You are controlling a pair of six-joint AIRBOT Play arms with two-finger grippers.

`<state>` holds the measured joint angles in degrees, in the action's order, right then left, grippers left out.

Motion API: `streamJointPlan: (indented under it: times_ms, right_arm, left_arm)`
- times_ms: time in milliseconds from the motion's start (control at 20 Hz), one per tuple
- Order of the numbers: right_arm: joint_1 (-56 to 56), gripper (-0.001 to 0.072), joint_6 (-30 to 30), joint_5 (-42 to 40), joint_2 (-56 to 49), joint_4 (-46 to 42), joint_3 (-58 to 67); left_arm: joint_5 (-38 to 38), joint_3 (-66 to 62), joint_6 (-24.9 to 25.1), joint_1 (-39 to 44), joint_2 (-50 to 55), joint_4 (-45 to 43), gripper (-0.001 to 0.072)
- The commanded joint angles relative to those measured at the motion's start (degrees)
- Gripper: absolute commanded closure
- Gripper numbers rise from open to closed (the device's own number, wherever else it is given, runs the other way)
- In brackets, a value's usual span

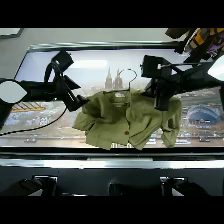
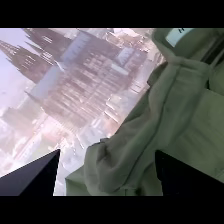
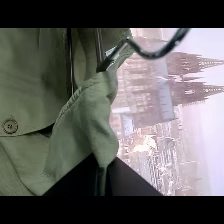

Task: Fold the clothes and pants, and hang the long-sleeved shirts on hangers.

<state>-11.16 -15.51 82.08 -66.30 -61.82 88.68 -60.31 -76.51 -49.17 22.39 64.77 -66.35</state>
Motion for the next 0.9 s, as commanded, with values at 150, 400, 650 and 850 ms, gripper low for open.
streamJointPlan:
  times_ms: [150, 400, 650, 850]
  right_arm:
    - [-0.04, 0.0686, 0.76, 0.52, -1.01, 0.26, 0.04]
    - [-0.04, 0.0686, 0.74, 1.29, -1.01, 1.44, 0.04]
    - [-0.04, 0.0686, 0.70, 2.75, -0.94, 1.79, 0.04]
    - [-0.04, 0.0681, -3.39, 1.64, -0.92, 1.68, 0.04]
  left_arm:
    - [-4.83, 0.04, 5.84, 0.20, 0.48, 7.69, 0.0033]
    - [-4.63, 0.07, 7.28, 0.20, 3.37, 7.91, 0.0034]
    - [-0.61, 0.04, 8.85, 0.17, 7.67, 7.91, 0.0342]
    - [0.59, 0.00, 8.90, 0.07, 7.80, 7.87, 0.0687]
